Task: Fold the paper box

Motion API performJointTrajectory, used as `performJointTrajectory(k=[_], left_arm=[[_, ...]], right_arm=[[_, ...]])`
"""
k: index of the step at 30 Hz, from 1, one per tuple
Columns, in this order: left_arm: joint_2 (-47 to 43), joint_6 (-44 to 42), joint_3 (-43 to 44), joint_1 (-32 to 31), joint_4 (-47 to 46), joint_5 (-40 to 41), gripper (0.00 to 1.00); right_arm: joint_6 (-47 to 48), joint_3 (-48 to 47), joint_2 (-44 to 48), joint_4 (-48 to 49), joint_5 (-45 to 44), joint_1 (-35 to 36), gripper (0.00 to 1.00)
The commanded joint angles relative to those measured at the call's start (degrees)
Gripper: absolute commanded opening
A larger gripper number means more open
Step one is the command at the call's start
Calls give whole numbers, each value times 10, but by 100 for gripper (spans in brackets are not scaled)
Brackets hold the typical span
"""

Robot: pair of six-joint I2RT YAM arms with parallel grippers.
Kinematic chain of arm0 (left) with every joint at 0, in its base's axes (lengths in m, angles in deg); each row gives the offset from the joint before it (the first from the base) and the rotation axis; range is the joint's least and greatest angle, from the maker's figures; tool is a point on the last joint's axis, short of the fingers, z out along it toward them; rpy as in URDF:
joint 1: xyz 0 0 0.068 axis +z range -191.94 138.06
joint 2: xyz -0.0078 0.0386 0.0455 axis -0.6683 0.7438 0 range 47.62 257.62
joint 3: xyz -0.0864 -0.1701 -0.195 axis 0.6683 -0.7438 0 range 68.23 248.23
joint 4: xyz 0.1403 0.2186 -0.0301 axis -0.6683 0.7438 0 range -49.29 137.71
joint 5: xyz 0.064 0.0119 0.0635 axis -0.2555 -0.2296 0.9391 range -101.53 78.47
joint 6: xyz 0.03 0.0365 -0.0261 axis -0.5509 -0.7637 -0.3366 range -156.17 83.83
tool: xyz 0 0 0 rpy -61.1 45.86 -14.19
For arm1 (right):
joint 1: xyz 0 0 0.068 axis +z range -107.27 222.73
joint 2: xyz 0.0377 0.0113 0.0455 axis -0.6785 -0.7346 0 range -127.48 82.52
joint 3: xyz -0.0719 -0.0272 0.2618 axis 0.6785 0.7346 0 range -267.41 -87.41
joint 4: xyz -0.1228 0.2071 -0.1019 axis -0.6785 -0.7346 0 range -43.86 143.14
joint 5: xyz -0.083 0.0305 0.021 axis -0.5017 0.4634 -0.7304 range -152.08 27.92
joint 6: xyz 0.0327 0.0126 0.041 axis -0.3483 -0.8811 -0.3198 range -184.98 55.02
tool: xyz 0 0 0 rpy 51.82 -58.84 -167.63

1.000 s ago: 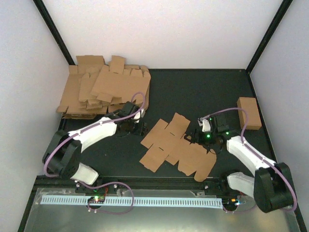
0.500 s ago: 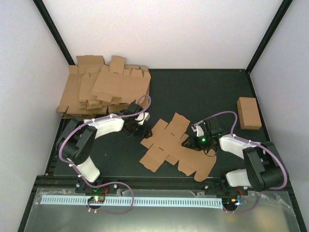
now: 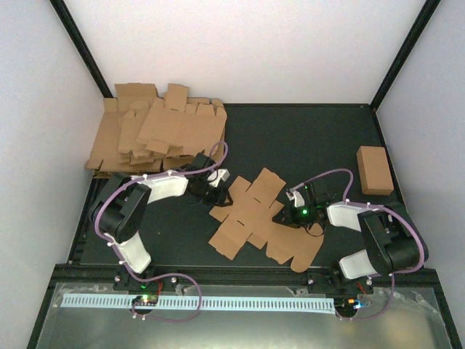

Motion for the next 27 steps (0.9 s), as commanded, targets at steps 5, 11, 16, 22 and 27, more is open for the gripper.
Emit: performJointTrajectory(k=[5,11,16,22,27], left_arm=[[-25,-6,2,5,-7,-44,27],[-65,3,-34,5,-40,-39,6],[-100,7,-59,5,-62,-24,2],[-137,5,-97,5,-96,-17,2],[-178,9,-150,5,-158,-11,2]], right_arm=[[21,-8,-2,-14,-37,3,20],[20,-10,14,-8,-37,3,21],[35,-29,46,-22,-33,3,27],[51,-38,118,-21,-62,2,32],[50,-27,188,6,-110,3,42]])
